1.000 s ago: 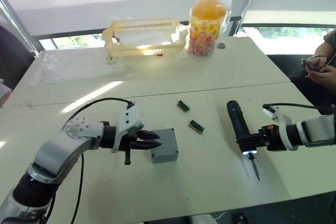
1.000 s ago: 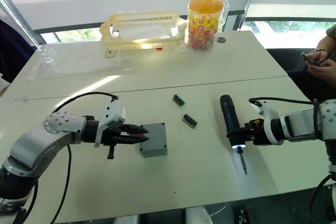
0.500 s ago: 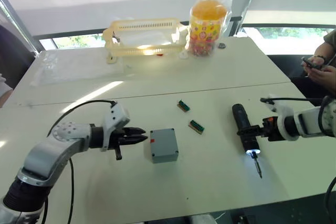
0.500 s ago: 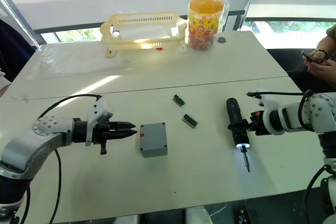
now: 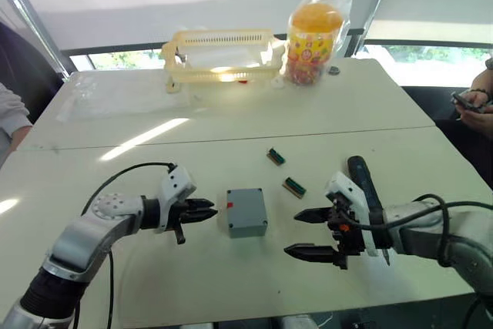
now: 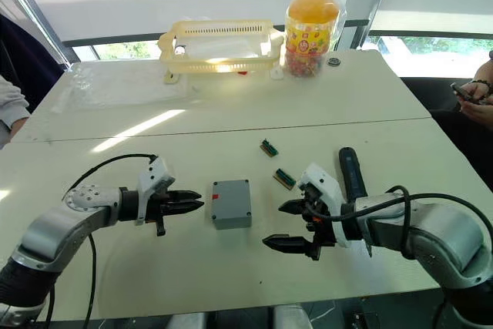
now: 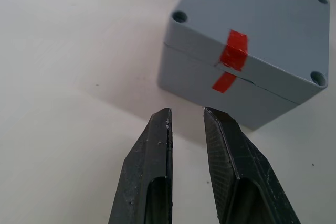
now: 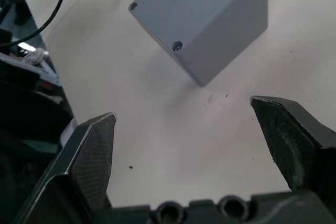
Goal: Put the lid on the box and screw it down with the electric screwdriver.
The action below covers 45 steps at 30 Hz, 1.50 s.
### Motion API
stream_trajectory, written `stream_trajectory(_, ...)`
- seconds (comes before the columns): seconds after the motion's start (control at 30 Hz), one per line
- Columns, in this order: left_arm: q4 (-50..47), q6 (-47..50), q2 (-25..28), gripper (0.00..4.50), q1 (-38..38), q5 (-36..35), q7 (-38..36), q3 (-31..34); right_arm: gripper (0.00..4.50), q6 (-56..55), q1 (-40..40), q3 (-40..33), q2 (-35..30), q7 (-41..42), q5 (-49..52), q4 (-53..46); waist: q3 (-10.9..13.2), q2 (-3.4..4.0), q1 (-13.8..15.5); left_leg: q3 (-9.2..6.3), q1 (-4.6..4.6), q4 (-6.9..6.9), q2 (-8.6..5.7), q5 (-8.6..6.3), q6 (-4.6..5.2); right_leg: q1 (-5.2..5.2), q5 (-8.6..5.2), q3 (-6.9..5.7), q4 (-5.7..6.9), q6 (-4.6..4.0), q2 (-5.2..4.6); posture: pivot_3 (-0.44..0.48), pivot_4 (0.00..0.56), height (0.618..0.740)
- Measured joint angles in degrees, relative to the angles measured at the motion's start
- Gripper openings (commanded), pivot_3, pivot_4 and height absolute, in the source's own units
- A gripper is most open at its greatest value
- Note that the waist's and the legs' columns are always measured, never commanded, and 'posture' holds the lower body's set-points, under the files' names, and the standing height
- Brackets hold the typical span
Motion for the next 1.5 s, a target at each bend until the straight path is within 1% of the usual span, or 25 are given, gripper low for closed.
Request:
stream_trajectory(0.07,0.9,-0.9,-0.9,0.94,-0.1,1.2,0.6,-1.3,4.47,-0.7,0.0,2.5,2.4,-0.5,-2.0,0.2,0.0,-0.01,-0.1,0.01,0.03,0.10,0.00,0.03,-0.04,0.05,0.12,0.03,0.00,-0.13,0.01,0.000,0.150,0.740)
stream_trajectory(0.2,4.1,-2.7,-3.3,0.94,-1.8,3.4,1.2,-3.4,4.47,-1.0,-1.2,6.1,6.8,-1.1,-4.6,2.2,0.0,-0.01,0.0,0.01,0.03,0.15,-0.01,0.08,-0.14,0.07,0.22,0.04,0.02,-0.10,0.03,0.000,0.150,0.740)
stream_trajectory(0.27,6.2,-3.9,-4.5,0.94,-3.4,4.7,1.2,-4.1,4.47,-1.1,-2.5,7.0,8.5,-1.2,-5.7,3.2,0.0,-0.02,0.1,0.00,0.01,0.15,-0.01,0.09,-0.14,0.06,0.31,0.03,0.03,0.07,0.04,0.000,0.150,0.740)
stream_trajectory(0.37,10.4,-6.4,-6.8,0.94,-6.6,7.0,1.4,-5.4,4.47,-1.0,-3.7,9.1,10.8,-1.3,-7.6,4.8,0.0,-0.01,0.2,-0.01,0.00,0.15,-0.01,0.09,-0.14,0.06,0.32,0.03,0.05,0.09,0.04,0.000,0.150,0.740)
stream_trajectory(0.63,21.5,-13.3,-13.5,0.94,-13.8,10.9,1.1,-6.3,4.47,2.6,-4.3,9.3,17.5,-3.1,-6.3,5.4,0.0,-0.01,0.1,-0.04,0.01,0.16,-0.02,0.09,-0.14,0.05,0.40,0.02,0.18,0.23,0.07,0.000,0.150,0.740)
stream_trajectory(0.73,24.0,-15.3,-14.0,0.94,-14.4,12.3,1.2,-6.8,4.47,3.7,-3.8,8.3,17.4,-4.5,-6.3,3.8,0.0,-0.01,0.0,-0.05,0.02,0.16,-0.01,0.09,-0.14,0.04,0.40,0.02,0.19,0.24,0.07,0.000,0.150,0.740)
stream_trajectory(0.8,24.8,-15.9,-13.4,0.94,-14.3,12.7,1.2,-6.7,4.47,3.9,-2.9,6.3,15.8,-4.9,-6.4,2.2,0.0,-0.01,0.0,-0.06,0.01,0.16,-0.01,0.09,-0.14,0.04,0.40,0.01,0.21,0.24,0.07,0.000,0.150,0.740)
stream_trajectory(0.87,23.6,-15.8,-11.2,0.94,-13.1,12.5,0.8,-5.5,4.47,3.0,-2.2,5.0,12.5,-4.6,-7.6,0.9,0.0,-0.01,-0.2,-0.04,0.02,0.15,-0.01,0.09,-0.14,0.02,0.40,0.03,0.21,0.24,0.06,0.000,0.150,0.740)
stream_trajectory(0.93,18.3,-13.3,-5.9,0.94,-8.5,11.4,-0.2,-2.4,4.47,-0.6,-1.8,3.7,8.9,-3.5,-10.8,1.0,0.0,-0.02,-0.8,-0.02,0.04,0.12,0.03,0.09,-0.14,-0.03,0.40,0.04,0.22,0.24,0.08,0.000,0.150,0.740)
stream_trajectory(0.97,15.8,-11.7,-3.7,0.94,-6.4,10.6,-0.8,-0.9,4.47,-2.3,-2.0,3.3,8.4,-3.0,-12.2,1.6,0.0,-0.02,-1.0,-0.04,0.05,0.10,0.04,0.09,-0.14,-0.03,0.40,0.03,0.25,0.23,0.08,0.000,0.150,0.740)
stream_trajectory(1.03,9.9,-8.4,-0.9,0.94,-2.5,8.5,-1.7,1.5,4.47,-6.5,-3.0,4.3,8.5,-1.7,-15.4,4.0,0.0,-0.02,-1.2,-0.07,0.04,0.09,0.04,0.09,-0.14,-0.03,0.39,0.00,0.28,0.23,0.08,0.000,0.150,0.740)
stream_trajectory(1.1,4.9,-5.8,0.9,0.94,0.7,6.5,-2.8,2.1,4.47,-10.0,-3.6,6.7,8.5,-0.2,-18.6,6.4,0.0,-0.02,-1.1,-0.06,0.03,0.10,0.03,0.09,-0.14,-0.02,0.38,0.00,0.28,0.23,0.06,0.000,0.150,0.740)
stream_trajectory(1.23,-1.8,-1.1,3.5,0.94,5.7,2.3,-3.6,4.2,4.47,-15.0,-4.4,9.9,10.0,3.0,-22.8,11.5,0.0,-0.04,-1.1,-0.03,0.03,0.14,0.02,0.09,-0.14,-0.02,0.38,0.01,0.27,0.22,0.05,0.000,0.150,0.740)
stream_trajectory(1.37,-5.3,1.1,3.1,0.94,6.4,0.3,-2.7,4.6,4.47,-18.4,-6.1,12.3,11.6,6.3,-25.3,14.9,0.0,-0.04,-1.1,-0.03,0.03,0.14,0.02,0.09,-0.14,-0.02,0.38,0.02,0.28,0.23,0.05,0.000,0.150,0.740)
stream_trajectory(1.5,-4.3,0.8,-1.2,0.94,4.5,1.7,0.6,1.0,4.47,-18.6,-6.8,12.9,12.9,9.1,-25.4,14.9,0.0,-0.05,-0.8,-0.03,0.03,0.15,0.00,0.09,-0.14,-0.01,0.39,0.02,0.28,0.24,0.05,0.000,0.150,0.740)
